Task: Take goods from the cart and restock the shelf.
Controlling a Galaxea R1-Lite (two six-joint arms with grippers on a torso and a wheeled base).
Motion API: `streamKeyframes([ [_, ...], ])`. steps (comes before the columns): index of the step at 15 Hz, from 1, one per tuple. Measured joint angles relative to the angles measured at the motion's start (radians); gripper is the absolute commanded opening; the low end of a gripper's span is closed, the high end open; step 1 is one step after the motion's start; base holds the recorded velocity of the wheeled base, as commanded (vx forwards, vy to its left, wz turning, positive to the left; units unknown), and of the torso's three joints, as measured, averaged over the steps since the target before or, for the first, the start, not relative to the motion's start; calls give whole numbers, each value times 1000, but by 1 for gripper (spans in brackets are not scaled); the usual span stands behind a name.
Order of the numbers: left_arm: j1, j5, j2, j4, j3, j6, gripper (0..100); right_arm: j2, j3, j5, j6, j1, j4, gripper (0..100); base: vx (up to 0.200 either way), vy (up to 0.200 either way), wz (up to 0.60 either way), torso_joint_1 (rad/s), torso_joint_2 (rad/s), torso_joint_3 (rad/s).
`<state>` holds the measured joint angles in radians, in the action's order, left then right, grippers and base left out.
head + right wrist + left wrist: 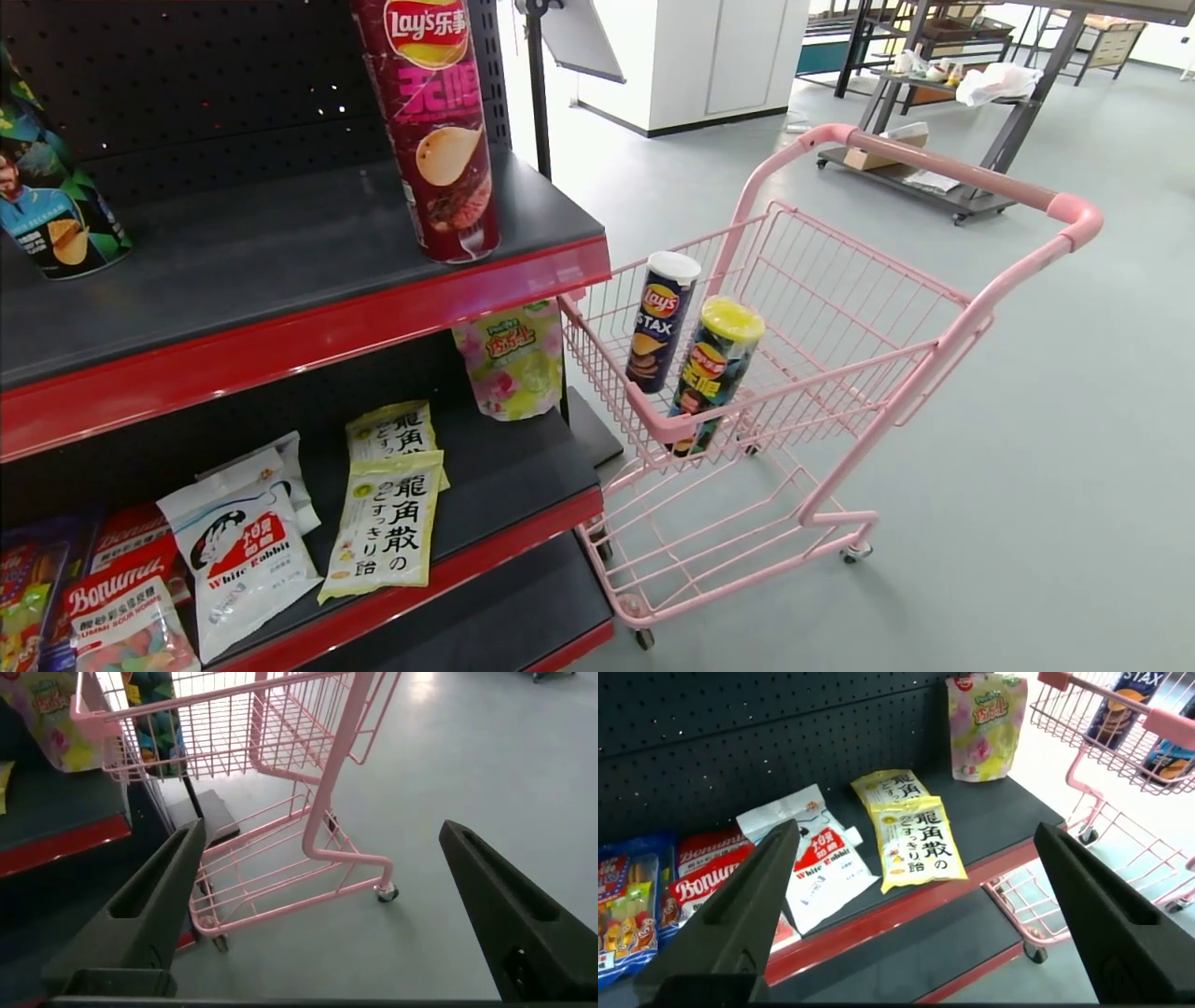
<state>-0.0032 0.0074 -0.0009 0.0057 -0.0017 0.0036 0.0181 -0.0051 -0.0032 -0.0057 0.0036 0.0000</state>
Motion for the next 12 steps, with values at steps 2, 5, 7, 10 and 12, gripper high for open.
streamKeyframes([
  [2, 0, 0, 0, 0, 0, 1, 100, 55, -80, 24, 42, 10, 0, 100, 0, 0, 0, 0, 0, 0],
  [5, 0, 0, 0, 0, 0, 3, 100, 312, -306, 73, 111, 50, -25, 100, 0, 0, 0, 0, 0, 0],
  [7, 0, 0, 0, 0, 0, 2, 100, 575, -426, 115, 130, 86, -113, 100, 0, 0, 0, 0, 0, 0],
  [10, 0, 0, 0, 0, 0, 3, 100, 988, -535, 191, 149, 145, -319, 100, 0, 0, 0, 0, 0, 0],
  [12, 0, 0, 0, 0, 0, 3, 100, 1247, -581, 236, 156, 187, -486, 100, 0, 0, 0, 0, 0, 0],
])
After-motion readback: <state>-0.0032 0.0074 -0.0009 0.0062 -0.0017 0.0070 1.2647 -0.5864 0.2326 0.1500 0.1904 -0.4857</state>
